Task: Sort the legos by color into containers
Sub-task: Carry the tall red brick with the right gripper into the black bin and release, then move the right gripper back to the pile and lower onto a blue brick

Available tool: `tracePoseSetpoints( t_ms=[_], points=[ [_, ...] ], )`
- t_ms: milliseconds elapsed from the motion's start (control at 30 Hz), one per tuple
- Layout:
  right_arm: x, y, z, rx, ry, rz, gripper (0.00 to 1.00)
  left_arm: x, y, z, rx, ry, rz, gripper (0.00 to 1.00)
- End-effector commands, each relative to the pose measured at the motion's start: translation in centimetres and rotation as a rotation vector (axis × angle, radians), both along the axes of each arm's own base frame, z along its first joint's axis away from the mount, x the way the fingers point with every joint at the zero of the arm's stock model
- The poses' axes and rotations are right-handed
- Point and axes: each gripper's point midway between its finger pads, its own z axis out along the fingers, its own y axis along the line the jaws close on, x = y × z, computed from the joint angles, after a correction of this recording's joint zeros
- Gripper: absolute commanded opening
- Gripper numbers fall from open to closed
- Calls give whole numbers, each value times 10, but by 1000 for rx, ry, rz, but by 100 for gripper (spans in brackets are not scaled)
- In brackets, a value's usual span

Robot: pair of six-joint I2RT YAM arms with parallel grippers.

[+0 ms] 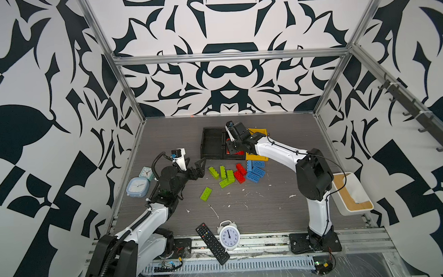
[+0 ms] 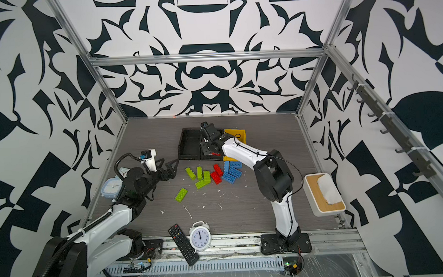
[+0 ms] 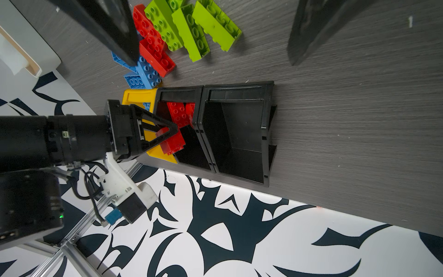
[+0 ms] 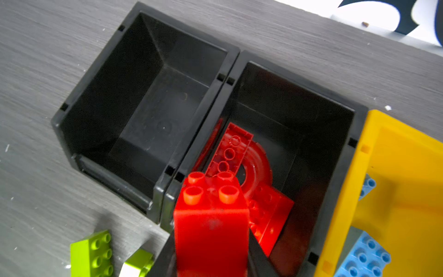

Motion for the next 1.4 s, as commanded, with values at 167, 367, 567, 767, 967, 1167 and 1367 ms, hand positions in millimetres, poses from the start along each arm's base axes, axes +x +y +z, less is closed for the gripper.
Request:
tracePoseSetpoints(
  t_ms=[167,367,567,767,967,1167,1367],
  points=[
    [24,0,20,34,-77,-44,41,-2,1,1,2,-8,4,99],
    [27,-3,19,22,-84,-57,61,-2,2,2,5,-11,6,99],
    [14,1,30,48,-66,-27,65,-2,1,2,3,-9,4,99],
    [-33,7,56,37,-70,40,65,-3,1,2,1,-9,4,99],
    [-76,-38,53,4,-56,-56,65,-3,1,2,-3,-10,0,99],
    [-111,-91,41,-26,-55,-168,65,-3,2,4,3,-14,8,99],
    [-120,-101,28,-41,-20,-189,65,-1,-2,-1,-4,3,-11,99]
  ],
)
